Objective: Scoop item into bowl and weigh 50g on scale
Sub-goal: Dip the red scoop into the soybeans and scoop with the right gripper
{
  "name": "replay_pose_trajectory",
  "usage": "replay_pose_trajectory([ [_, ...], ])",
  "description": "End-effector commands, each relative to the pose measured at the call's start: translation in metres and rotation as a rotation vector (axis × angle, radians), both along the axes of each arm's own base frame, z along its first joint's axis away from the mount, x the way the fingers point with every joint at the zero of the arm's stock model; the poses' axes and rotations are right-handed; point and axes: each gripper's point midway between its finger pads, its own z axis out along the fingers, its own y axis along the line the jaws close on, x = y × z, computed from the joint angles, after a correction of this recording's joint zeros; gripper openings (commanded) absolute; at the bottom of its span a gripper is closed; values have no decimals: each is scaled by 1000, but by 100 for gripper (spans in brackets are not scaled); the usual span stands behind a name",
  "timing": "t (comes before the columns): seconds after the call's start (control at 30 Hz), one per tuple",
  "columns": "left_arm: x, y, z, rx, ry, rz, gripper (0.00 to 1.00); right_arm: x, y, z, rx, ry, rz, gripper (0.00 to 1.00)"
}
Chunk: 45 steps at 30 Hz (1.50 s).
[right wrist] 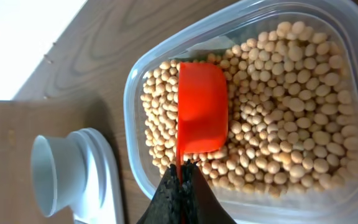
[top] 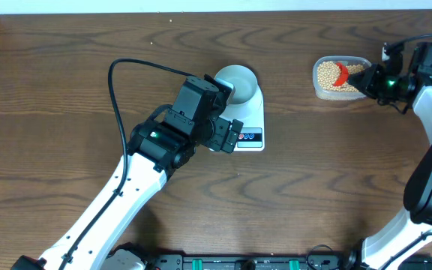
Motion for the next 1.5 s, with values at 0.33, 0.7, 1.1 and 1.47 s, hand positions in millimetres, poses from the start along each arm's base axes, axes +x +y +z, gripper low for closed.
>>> replay_pose_trajectory([
  [0.33, 2, 3, 0, 5, 0, 14, 98, -1, 2, -22, 283, -5, 62, 1],
  [0.7, 2, 3, 0, 5, 0, 14, 98, -5, -19, -3, 361, -84, 65, 1],
  [1.1, 2, 3, 0, 5, 0, 14, 98, -12, -30, 13, 439, -142, 84, 1],
  [1.47, 2, 3, 0, 5, 0, 14, 98, -20, -48, 26, 506, -190, 78, 1],
])
